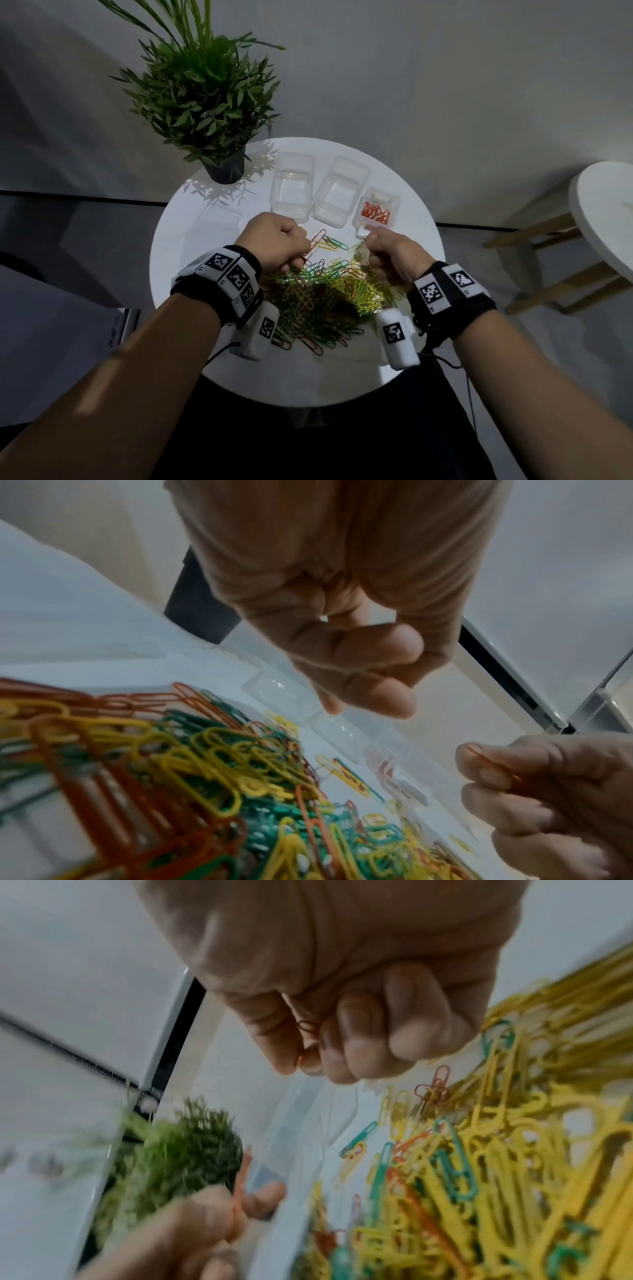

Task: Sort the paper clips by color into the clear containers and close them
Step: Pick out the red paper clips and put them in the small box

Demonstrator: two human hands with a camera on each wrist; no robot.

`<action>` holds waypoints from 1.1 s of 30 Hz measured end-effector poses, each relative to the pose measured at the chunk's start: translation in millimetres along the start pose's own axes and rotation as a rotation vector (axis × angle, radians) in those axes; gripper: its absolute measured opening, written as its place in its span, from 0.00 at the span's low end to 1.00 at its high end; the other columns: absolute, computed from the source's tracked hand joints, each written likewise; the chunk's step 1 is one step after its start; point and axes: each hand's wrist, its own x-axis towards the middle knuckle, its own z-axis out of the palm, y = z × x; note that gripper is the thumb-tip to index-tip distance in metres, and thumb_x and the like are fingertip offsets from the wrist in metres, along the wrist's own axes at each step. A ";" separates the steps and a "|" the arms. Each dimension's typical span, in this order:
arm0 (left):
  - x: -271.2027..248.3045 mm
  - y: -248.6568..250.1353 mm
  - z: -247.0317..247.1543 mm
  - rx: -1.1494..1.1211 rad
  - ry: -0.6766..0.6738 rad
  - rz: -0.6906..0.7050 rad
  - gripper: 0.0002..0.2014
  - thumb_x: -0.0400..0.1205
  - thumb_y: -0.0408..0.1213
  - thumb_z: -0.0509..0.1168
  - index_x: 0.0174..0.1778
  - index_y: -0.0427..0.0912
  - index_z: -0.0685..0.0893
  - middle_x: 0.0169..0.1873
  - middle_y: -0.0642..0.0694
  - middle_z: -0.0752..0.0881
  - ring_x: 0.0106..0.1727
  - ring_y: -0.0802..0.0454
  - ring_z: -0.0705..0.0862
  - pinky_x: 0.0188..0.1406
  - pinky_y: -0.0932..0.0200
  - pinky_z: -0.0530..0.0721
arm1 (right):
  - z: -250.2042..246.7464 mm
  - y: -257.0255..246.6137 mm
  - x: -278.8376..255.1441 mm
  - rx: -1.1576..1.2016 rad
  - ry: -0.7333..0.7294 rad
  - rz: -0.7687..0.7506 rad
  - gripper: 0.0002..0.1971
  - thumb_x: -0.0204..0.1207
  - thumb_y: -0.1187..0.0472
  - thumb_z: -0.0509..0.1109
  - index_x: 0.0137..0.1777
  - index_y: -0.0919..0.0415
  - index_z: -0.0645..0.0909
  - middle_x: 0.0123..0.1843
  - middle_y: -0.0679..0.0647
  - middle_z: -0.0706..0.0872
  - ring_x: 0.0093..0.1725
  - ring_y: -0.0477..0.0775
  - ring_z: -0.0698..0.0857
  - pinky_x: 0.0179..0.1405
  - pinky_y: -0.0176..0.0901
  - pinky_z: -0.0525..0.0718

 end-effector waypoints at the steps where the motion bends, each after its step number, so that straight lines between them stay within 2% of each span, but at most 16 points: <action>1: -0.3 2.2 2.9 -0.004 -0.013 0.010 0.07 0.75 0.29 0.71 0.32 0.35 0.81 0.37 0.36 0.90 0.28 0.50 0.85 0.21 0.64 0.78 | -4.1 0.1 -3.2 0.076 -0.062 0.038 0.14 0.82 0.64 0.55 0.34 0.55 0.63 0.21 0.50 0.64 0.14 0.44 0.60 0.18 0.27 0.51; 3: -1.5 6.7 9.9 0.006 -0.053 0.024 0.11 0.74 0.28 0.71 0.31 0.39 0.76 0.33 0.34 0.89 0.25 0.51 0.83 0.19 0.64 0.77 | -12.2 2.1 -4.4 0.217 -0.152 0.065 0.13 0.81 0.61 0.55 0.33 0.57 0.64 0.23 0.52 0.65 0.15 0.45 0.60 0.21 0.32 0.48; 5: -4.4 11.2 18.3 0.041 -0.086 0.025 0.10 0.74 0.25 0.70 0.33 0.38 0.75 0.29 0.35 0.87 0.19 0.53 0.80 0.17 0.65 0.75 | -15.9 2.6 -4.7 0.313 -0.182 0.057 0.11 0.76 0.62 0.57 0.31 0.59 0.65 0.23 0.53 0.70 0.14 0.46 0.61 0.21 0.31 0.48; 7: -6.8 15.3 26.5 -0.007 -0.145 0.012 0.09 0.75 0.20 0.67 0.42 0.37 0.78 0.30 0.34 0.85 0.20 0.53 0.80 0.17 0.65 0.78 | -16.6 4.5 -3.5 0.348 -0.205 0.050 0.09 0.71 0.62 0.58 0.30 0.61 0.66 0.24 0.55 0.74 0.14 0.46 0.63 0.19 0.29 0.51; 10: -4.1 17.2 37.5 -0.065 -0.238 -0.009 0.17 0.78 0.18 0.60 0.55 0.43 0.80 0.28 0.37 0.80 0.22 0.49 0.81 0.17 0.64 0.79 | -18.4 8.8 1.2 0.313 -0.160 0.056 0.11 0.75 0.66 0.55 0.30 0.62 0.66 0.25 0.58 0.79 0.14 0.47 0.66 0.13 0.27 0.59; 13: -0.8 19.6 46.5 -0.026 -0.251 -0.011 0.10 0.84 0.25 0.57 0.47 0.40 0.82 0.25 0.42 0.76 0.20 0.51 0.79 0.18 0.64 0.78 | -20.3 9.4 2.4 0.263 -0.088 0.070 0.14 0.75 0.71 0.53 0.27 0.65 0.67 0.23 0.60 0.79 0.14 0.47 0.67 0.11 0.28 0.60; 15: 1.8 22.8 50.9 -0.010 -0.254 -0.031 0.11 0.85 0.27 0.54 0.41 0.37 0.80 0.25 0.42 0.74 0.19 0.53 0.78 0.21 0.62 0.77 | -23.7 9.0 2.3 0.237 -0.055 0.050 0.15 0.75 0.75 0.52 0.27 0.67 0.69 0.24 0.63 0.77 0.14 0.48 0.67 0.11 0.27 0.60; 18: 3.8 31.2 54.0 0.001 -0.281 -0.078 0.11 0.82 0.25 0.51 0.36 0.37 0.75 0.25 0.42 0.74 0.20 0.52 0.74 0.23 0.62 0.75 | -33.3 8.5 5.9 0.247 -0.036 0.018 0.14 0.73 0.81 0.49 0.37 0.65 0.70 0.25 0.62 0.80 0.15 0.49 0.69 0.12 0.26 0.62; 20: 4.9 37.2 54.8 0.024 -0.294 -0.100 0.10 0.80 0.26 0.53 0.34 0.37 0.74 0.25 0.42 0.73 0.22 0.50 0.72 0.22 0.62 0.74 | -41.0 7.1 8.2 0.222 -0.020 0.027 0.14 0.74 0.80 0.50 0.44 0.63 0.72 0.27 0.61 0.81 0.17 0.49 0.71 0.13 0.28 0.64; 22: 8.6 40.1 56.8 0.089 -0.275 -0.084 0.13 0.81 0.34 0.57 0.31 0.35 0.75 0.24 0.42 0.75 0.24 0.48 0.73 0.25 0.59 0.76 | -46.2 4.5 10.1 0.131 -0.016 0.030 0.10 0.76 0.76 0.55 0.44 0.63 0.74 0.28 0.59 0.80 0.17 0.48 0.71 0.15 0.29 0.64; 25: 19.2 35.2 60.0 0.478 -0.239 0.051 0.20 0.80 0.51 0.58 0.37 0.35 0.81 0.32 0.45 0.80 0.37 0.47 0.79 0.38 0.55 0.74 | -48.4 0.4 12.1 -0.176 0.068 -0.002 0.07 0.76 0.69 0.66 0.36 0.62 0.78 0.25 0.53 0.80 0.17 0.45 0.72 0.15 0.29 0.66; 27: 20.9 30.5 61.8 0.624 -0.209 0.095 0.15 0.83 0.46 0.56 0.38 0.39 0.78 0.38 0.46 0.81 0.45 0.46 0.79 0.41 0.55 0.72 | -45.5 1.3 12.6 -0.385 0.126 -0.052 0.11 0.75 0.64 0.71 0.31 0.59 0.79 0.20 0.45 0.80 0.19 0.42 0.73 0.14 0.30 0.68; 29: 20.5 27.3 62.8 0.733 -0.208 0.166 0.12 0.83 0.43 0.56 0.43 0.42 0.81 0.45 0.46 0.85 0.51 0.45 0.81 0.46 0.54 0.76 | -41.6 6.4 15.3 -0.474 0.156 -0.088 0.13 0.74 0.62 0.74 0.29 0.59 0.79 0.17 0.43 0.80 0.18 0.40 0.76 0.16 0.29 0.72; 31: 17.8 28.9 64.0 0.823 -0.200 0.274 0.09 0.81 0.44 0.59 0.46 0.50 0.85 0.46 0.50 0.87 0.51 0.48 0.82 0.46 0.56 0.78 | -37.3 12.1 18.9 -0.575 0.202 -0.122 0.10 0.72 0.62 0.76 0.31 0.61 0.83 0.24 0.46 0.87 0.26 0.42 0.85 0.30 0.36 0.86; 32: 17.6 30.5 65.1 0.864 -0.200 0.330 0.07 0.79 0.45 0.62 0.47 0.52 0.86 0.47 0.52 0.87 0.51 0.50 0.82 0.45 0.57 0.77 | -36.8 13.7 20.7 -0.676 0.237 -0.133 0.06 0.70 0.62 0.76 0.33 0.61 0.85 0.28 0.48 0.89 0.33 0.44 0.88 0.39 0.41 0.88; 33: 17.9 32.3 66.8 0.911 -0.210 0.371 0.07 0.78 0.45 0.64 0.48 0.54 0.87 0.48 0.53 0.87 0.52 0.51 0.82 0.44 0.58 0.76 | -35.7 13.7 21.0 -0.791 0.265 -0.135 0.04 0.70 0.62 0.75 0.36 0.60 0.87 0.31 0.47 0.90 0.37 0.46 0.88 0.42 0.43 0.88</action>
